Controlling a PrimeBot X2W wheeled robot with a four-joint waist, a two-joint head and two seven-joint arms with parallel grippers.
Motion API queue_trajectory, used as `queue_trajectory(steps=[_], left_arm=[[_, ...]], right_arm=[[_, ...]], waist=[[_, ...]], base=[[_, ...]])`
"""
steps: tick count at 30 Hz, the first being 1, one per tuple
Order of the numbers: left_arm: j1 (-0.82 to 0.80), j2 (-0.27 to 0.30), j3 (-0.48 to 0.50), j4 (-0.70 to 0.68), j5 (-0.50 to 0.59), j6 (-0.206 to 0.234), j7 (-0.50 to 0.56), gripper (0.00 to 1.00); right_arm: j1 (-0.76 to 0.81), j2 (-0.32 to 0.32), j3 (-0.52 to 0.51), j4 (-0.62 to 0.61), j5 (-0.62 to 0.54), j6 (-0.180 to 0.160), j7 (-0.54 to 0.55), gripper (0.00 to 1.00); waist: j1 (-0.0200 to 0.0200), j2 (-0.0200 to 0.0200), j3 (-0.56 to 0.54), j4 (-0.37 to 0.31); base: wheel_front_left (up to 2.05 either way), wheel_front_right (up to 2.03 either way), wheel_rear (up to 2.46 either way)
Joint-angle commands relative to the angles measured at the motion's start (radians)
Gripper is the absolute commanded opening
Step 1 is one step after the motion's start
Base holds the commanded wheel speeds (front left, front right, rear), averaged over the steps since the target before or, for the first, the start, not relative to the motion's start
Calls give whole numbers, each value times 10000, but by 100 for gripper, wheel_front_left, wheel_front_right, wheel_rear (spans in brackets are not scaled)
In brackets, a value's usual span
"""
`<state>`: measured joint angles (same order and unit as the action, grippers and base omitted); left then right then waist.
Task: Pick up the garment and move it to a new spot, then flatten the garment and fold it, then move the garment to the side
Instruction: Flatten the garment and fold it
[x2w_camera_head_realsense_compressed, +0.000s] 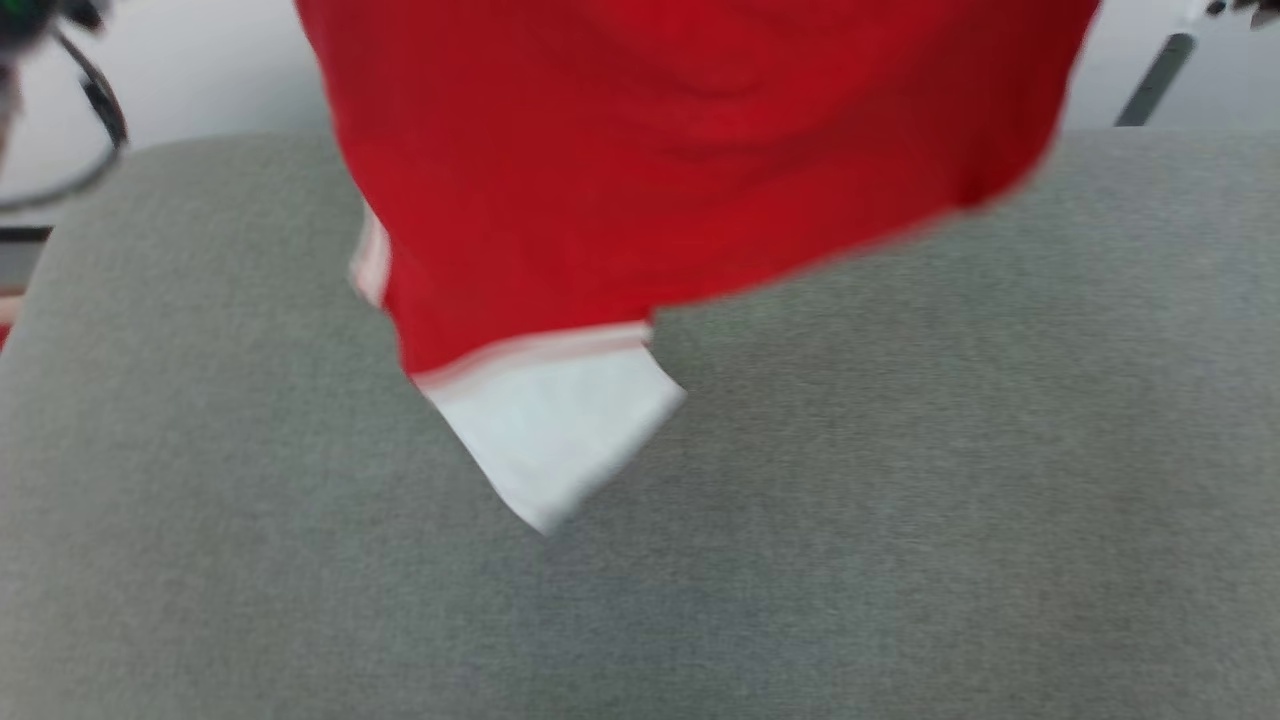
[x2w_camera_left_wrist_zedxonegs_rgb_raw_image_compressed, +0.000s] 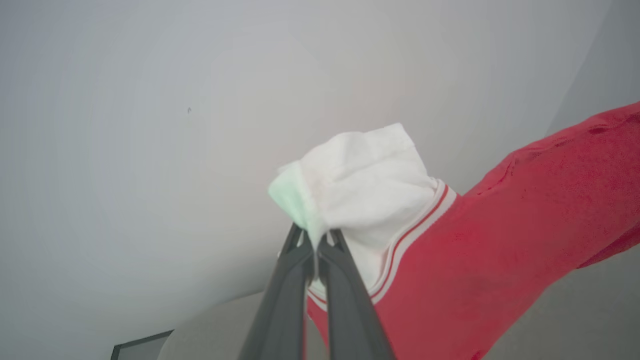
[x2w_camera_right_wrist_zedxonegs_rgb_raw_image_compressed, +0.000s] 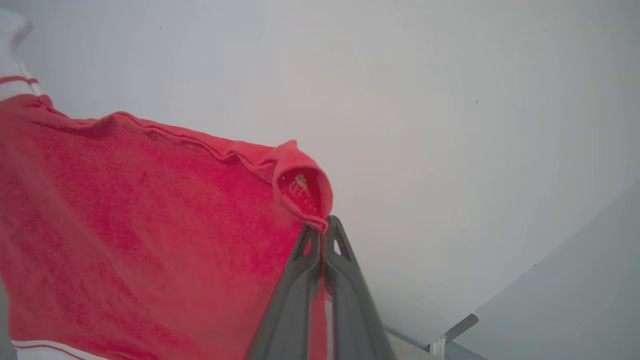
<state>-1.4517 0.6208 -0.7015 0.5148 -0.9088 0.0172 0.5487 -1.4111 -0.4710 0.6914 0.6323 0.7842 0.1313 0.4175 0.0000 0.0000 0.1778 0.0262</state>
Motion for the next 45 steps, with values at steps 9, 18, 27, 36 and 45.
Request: queue_trajectory(steps=[9, 18, 27, 36, 45], left_arm=[[-1686, -575, 118, 2071, 702, -183, -1350, 0], [-2934, -1018, 318, 3555, 846, -362, -2413, 0], [-4161, -1162, 305, 4250, 1149, -614, -3143, 0], [-6096, -1012, 191, 4651, 1801, -875, -4371, 0], [-8084, -1306, 91, 5073, 2276, -1226, -6132, 0]], right_arm=[[-847, 400, 109, 840, -351, -10, -1575, 0], [-1520, 643, 361, 1502, -261, -10, -2090, 0], [-2484, 634, 320, 1936, -373, -10, -2438, 0], [-4007, 904, 78, 2671, -1492, -10, -4211, 0], [-5432, 1112, -401, 3831, -2979, -10, -6352, 0]], waist=[[0, 0, -286, -522], [0, 0, 54, -637], [0, 0, 1496, -732], [0, 0, 3998, -1079], [0, 0, 6473, -1046]], base=[[0, 0, 0], [0, 0, 0], [0, 0, 0], [0, 0, 0], [0, 0, 0]])
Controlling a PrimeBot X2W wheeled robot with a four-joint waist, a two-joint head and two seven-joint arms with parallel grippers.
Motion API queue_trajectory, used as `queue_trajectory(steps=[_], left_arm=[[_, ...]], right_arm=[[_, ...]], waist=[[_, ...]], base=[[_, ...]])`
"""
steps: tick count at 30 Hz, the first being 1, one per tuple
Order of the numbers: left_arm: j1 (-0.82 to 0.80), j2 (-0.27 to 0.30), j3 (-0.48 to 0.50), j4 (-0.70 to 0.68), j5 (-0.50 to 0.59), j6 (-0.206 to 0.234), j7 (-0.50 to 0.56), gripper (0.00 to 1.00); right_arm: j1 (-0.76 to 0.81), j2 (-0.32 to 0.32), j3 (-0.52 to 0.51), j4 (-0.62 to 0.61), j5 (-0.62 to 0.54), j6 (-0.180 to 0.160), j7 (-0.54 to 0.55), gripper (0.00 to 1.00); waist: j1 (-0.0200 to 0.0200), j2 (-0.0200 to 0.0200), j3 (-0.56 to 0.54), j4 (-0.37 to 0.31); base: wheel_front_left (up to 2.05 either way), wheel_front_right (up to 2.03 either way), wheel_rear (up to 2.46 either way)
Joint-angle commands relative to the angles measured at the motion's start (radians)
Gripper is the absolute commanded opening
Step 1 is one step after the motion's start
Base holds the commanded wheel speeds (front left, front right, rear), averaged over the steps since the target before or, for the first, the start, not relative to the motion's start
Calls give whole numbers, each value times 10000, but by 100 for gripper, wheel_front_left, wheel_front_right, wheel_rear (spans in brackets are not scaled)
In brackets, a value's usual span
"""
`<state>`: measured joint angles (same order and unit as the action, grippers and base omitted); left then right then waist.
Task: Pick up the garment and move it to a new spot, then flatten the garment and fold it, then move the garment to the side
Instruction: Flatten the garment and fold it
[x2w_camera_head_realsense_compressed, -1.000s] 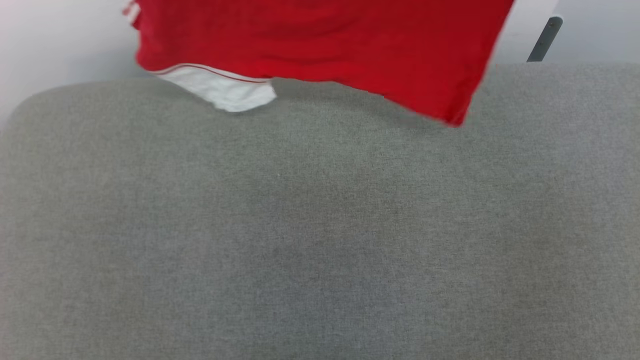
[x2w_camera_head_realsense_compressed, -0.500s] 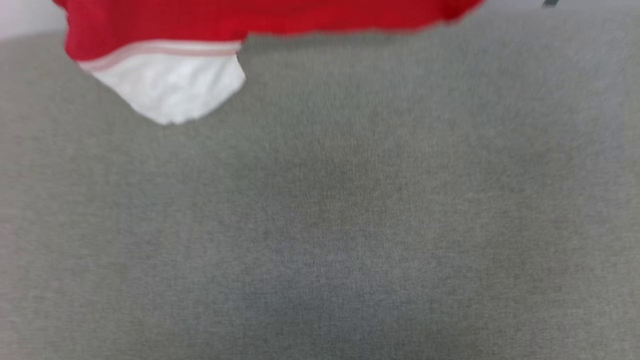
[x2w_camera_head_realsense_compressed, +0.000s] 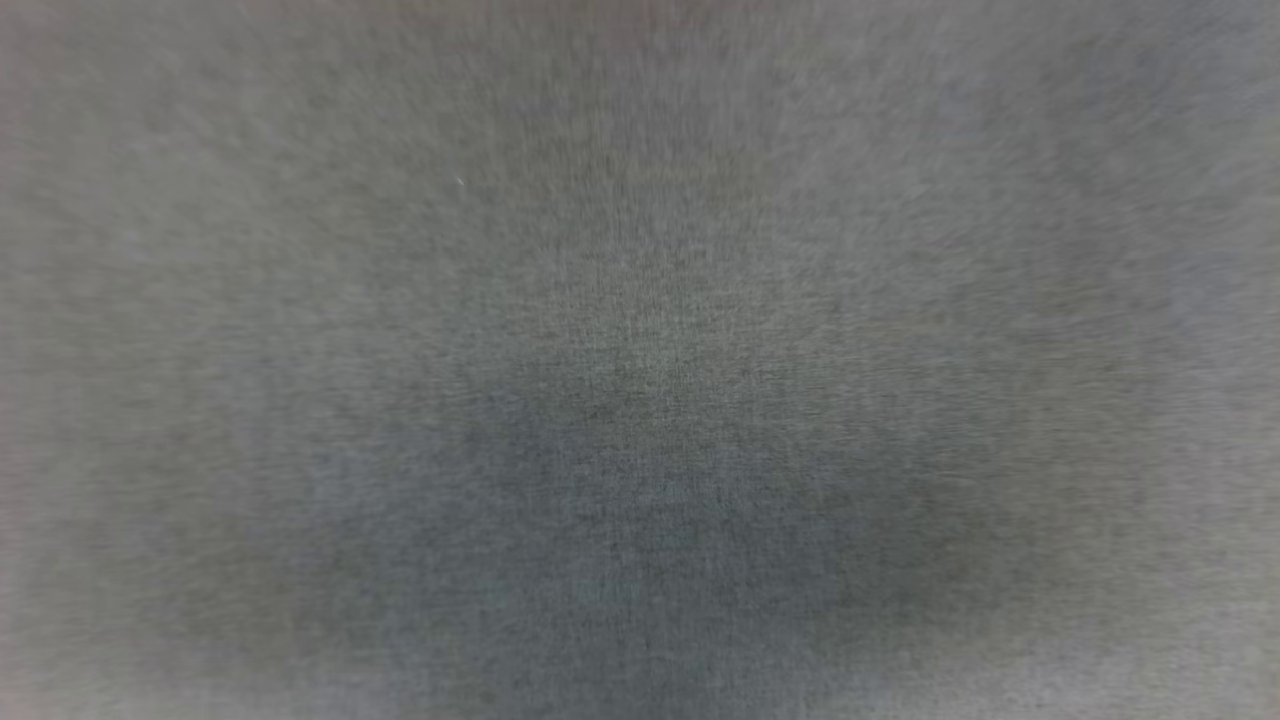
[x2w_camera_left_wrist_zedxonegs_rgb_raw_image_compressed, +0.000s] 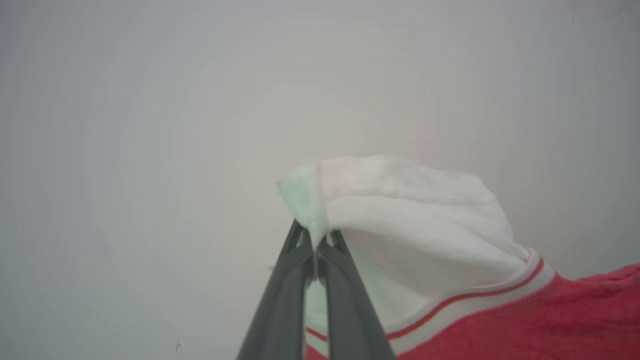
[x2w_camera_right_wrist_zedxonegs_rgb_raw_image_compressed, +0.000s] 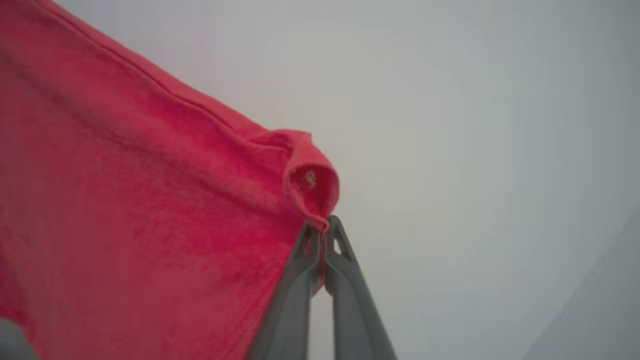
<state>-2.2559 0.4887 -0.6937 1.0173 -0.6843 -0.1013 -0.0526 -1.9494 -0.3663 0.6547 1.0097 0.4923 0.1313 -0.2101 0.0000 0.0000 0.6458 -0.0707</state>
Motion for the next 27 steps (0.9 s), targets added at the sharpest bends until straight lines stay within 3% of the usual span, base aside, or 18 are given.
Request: queue_trajectory(steps=[1, 7, 13, 18, 22, 27], left_arm=[[-198, -26, 28, 134, 20, -63, -276, 0], [-194, -330, -43, 737, -195, -229, -1065, 0], [401, -568, -236, 1222, -521, -289, -1357, 0], [1606, -644, -696, 852, -1141, -297, -997, 0], [2775, -341, -1075, 262, -1735, -284, -760, 0], [3970, 49, -1422, -409, -2324, -285, -493, 0]], right_arm=[[-192, 88, -127, 197, -216, -10, -194, 0], [-148, 468, -442, 855, -1124, -10, -512, 0], [271, 840, -427, 1425, -1609, -10, -553, 0], [752, 778, -12, 1517, -1594, -10, -551, 0], [1364, 676, 561, 1240, -917, -10, -269, 0], [2157, 25, 1375, 503, -66, -10, 135, 0]], waist=[[0, 0, 2013, -18], [0, 0, 2853, 355], [0, 0, 2821, 696], [0, 0, 2200, 1023], [0, 0, 1394, 1247], [0, 0, 448, 1383]], base=[[0, 0, 0], [0, 0, 0], [0, 0, 0], [0, 0, 0], [0, 0, 0], [0, 0, 0]])
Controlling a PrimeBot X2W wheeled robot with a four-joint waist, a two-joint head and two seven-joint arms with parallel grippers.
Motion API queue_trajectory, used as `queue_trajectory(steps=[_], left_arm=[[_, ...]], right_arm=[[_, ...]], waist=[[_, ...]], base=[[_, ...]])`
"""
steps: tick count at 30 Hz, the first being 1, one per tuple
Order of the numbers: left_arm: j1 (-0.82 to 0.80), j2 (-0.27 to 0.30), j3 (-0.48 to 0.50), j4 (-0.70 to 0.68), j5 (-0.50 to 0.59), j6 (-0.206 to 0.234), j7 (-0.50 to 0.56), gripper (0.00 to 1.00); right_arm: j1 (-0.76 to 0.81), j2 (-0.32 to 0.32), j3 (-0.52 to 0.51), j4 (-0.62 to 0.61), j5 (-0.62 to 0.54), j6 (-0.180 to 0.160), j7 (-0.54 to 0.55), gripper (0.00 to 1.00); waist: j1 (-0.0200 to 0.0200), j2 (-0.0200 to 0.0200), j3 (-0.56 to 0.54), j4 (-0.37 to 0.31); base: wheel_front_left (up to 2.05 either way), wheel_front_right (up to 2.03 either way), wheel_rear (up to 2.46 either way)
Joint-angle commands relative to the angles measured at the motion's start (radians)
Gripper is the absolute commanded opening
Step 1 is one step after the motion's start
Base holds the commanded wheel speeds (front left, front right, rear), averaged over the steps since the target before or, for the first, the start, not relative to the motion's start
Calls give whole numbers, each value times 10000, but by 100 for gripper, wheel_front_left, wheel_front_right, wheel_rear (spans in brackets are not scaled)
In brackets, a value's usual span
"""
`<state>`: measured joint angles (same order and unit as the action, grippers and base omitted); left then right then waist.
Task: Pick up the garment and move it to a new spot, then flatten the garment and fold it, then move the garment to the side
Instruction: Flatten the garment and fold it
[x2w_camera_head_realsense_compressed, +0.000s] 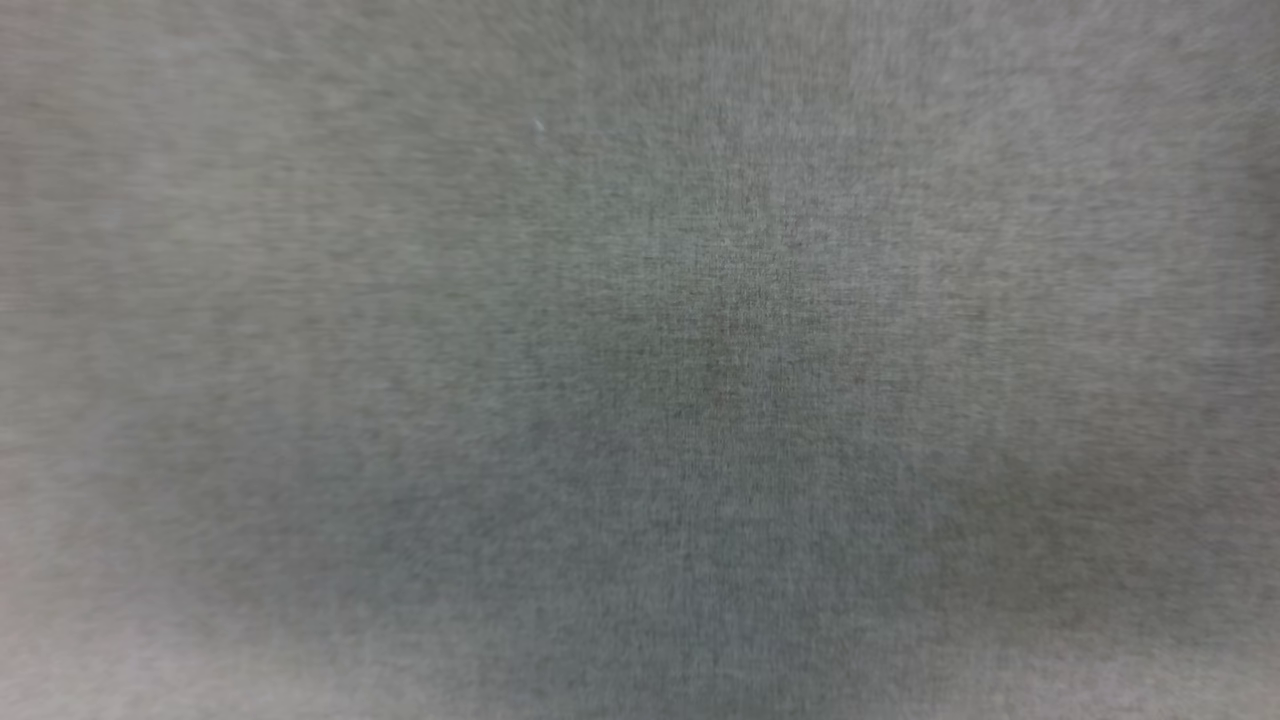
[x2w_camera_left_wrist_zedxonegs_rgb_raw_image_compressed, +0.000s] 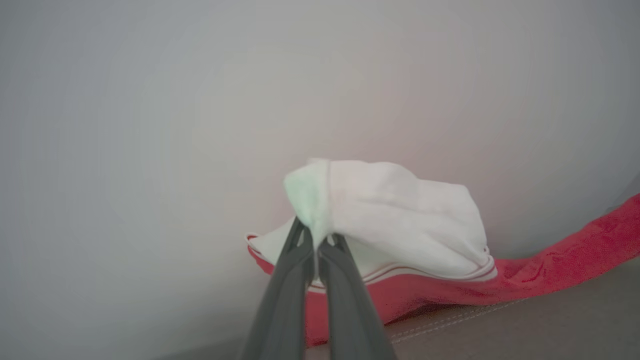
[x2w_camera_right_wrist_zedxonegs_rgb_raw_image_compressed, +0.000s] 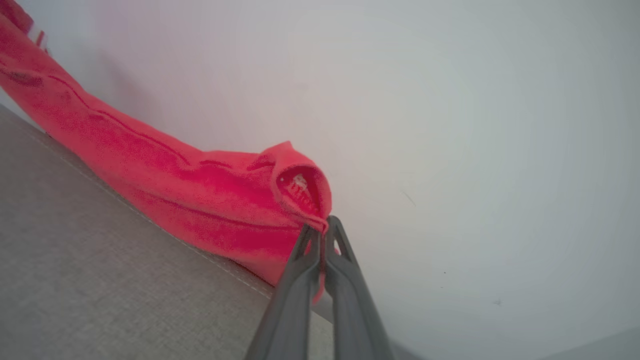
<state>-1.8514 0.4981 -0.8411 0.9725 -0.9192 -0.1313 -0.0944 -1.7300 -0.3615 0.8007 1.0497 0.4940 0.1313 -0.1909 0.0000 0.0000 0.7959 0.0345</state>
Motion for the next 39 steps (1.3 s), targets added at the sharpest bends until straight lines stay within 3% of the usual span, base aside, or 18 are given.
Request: queue_trajectory(steps=[1, 12, 15, 20, 27, 39], left_arm=[[254, 50, -87, -122, -42, 13, 50, 0], [4244, 1270, -941, -2486, -1353, 25, 631, 0], [5583, 1585, -1074, -3539, -1695, 383, 712, 0], [7862, 2498, -1169, -5828, -2332, 1362, 737, 0], [10822, 3938, -1522, -9317, -3060, 3225, 687, 0], [13996, 5182, -1632, -12325, -4445, 5336, -93, 0]], right_arm=[[222, -176, 129, -108, 122, -10, 36, 0], [3629, -2308, 1740, -3029, 2689, -10, 852, 0], [4705, -2929, 1975, -3920, 3270, -11, 1040, 0], [6350, -3826, 2019, -5043, 3951, -12, 1212, 0], [8481, -4663, 1603, -6102, 4178, -11, 1224, 0], [12383, -4650, -111, -7672, 3542, -11, 1437, 0]], waist=[[0, 0, -1296, 350], [0, 0, -3743, 521], [0, 0, -4332, 577], [0, 0, -5020, 592], [0, 0, -5567, 630], [0, 0, -5823, 737]], base=[[0, 0, 0], [0, 0, 0], [0, 0, 0], [0, 0, 0], [0, 0, 0], [0, 0, 0]])
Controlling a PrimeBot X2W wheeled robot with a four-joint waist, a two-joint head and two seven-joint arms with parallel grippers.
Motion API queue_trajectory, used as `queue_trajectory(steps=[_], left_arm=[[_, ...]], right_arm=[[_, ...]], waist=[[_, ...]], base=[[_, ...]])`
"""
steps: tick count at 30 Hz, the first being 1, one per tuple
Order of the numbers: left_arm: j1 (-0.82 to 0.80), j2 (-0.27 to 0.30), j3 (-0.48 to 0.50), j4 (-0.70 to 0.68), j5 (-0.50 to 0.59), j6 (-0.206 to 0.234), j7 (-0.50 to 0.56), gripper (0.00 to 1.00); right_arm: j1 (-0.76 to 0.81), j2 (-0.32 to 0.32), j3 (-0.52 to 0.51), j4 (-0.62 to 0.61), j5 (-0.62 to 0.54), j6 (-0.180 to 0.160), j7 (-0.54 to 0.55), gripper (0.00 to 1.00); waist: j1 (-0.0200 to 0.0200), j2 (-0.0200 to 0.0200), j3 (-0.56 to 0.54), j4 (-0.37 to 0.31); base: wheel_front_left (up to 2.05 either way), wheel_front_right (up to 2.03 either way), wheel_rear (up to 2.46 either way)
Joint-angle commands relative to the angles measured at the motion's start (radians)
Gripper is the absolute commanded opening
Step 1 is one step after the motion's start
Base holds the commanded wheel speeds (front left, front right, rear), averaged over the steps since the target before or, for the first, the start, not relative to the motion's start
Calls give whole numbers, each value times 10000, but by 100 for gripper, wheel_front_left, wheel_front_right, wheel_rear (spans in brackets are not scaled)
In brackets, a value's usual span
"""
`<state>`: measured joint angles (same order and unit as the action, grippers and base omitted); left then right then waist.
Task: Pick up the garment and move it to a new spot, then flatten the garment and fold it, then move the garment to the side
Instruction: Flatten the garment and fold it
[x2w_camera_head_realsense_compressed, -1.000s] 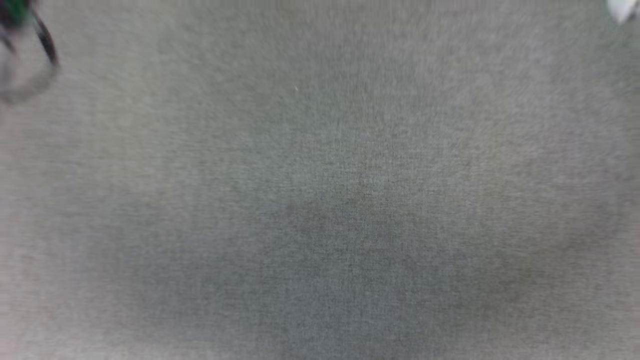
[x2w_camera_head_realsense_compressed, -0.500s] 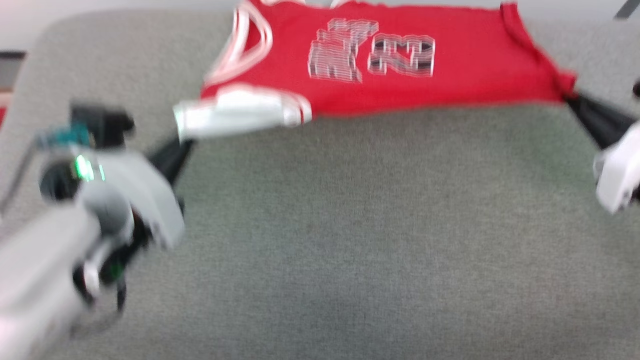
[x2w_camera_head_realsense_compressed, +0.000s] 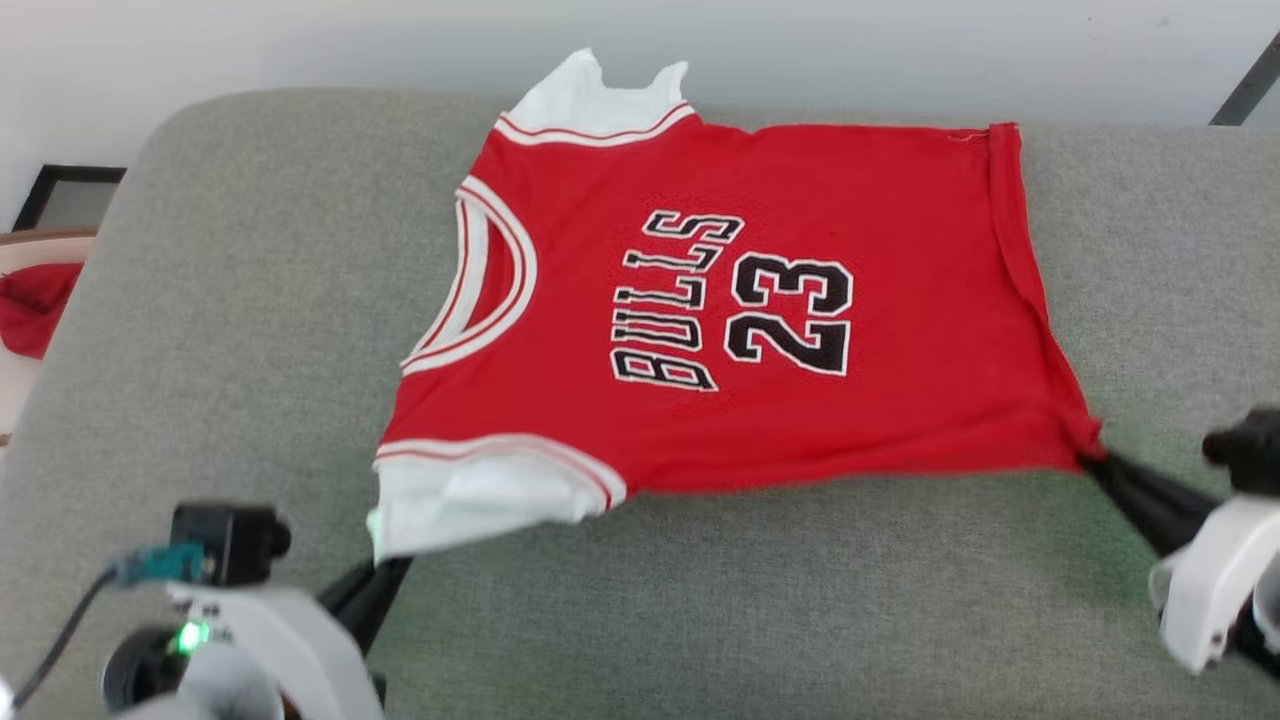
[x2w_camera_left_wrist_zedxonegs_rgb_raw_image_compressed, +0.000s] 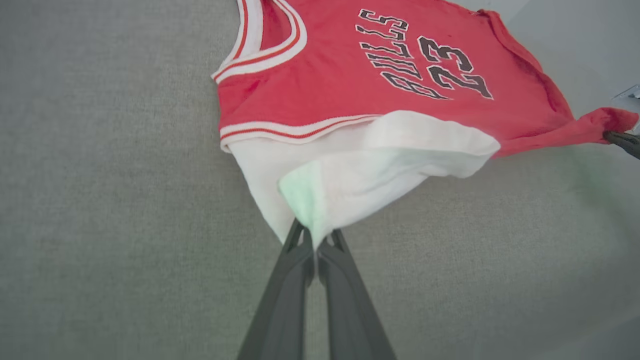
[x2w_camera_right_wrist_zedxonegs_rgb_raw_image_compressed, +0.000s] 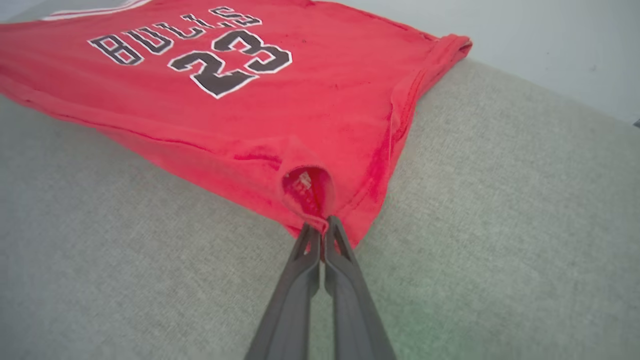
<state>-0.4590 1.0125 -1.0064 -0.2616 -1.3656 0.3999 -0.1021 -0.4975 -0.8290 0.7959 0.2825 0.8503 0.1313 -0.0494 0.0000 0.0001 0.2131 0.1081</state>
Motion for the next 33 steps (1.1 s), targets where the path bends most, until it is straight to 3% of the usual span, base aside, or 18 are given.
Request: queue_trajectory(steps=[1, 7, 17, 27, 33], left_arm=[[291, 128, 25, -153, -137, 160, -100, 0], [1550, 612, 210, -992, -974, 834, -739, 0], [3296, 1242, 822, -2008, -2222, 1564, -1460, 0], [2250, 2344, 1355, -2776, -1116, 1983, -1060, 0], [633, 2723, 1526, -2474, -40, 1588, 253, 0]], right_arm=[[392, 65, -243, -179, -104, -11, 103, 0], [2425, 218, -1457, -1428, -509, -11, 802, 0], [5260, 668, -3127, -3542, -883, -11, 2352, 0], [5107, 1273, -4602, -4818, -1312, -11, 3412, 0], [4100, 1538, -4833, -4859, -1684, -11, 3974, 0]], waist=[[0, -1, 7, -1], [0, -1, 91, -53], [0, -1, 371, -267], [0, -1, 779, -602], [0, -1, 1035, -778]], base=[[0, 0, 0], [0, 0, 0], [0, 0, 0], [0, 0, 0], [0, 0, 0]])
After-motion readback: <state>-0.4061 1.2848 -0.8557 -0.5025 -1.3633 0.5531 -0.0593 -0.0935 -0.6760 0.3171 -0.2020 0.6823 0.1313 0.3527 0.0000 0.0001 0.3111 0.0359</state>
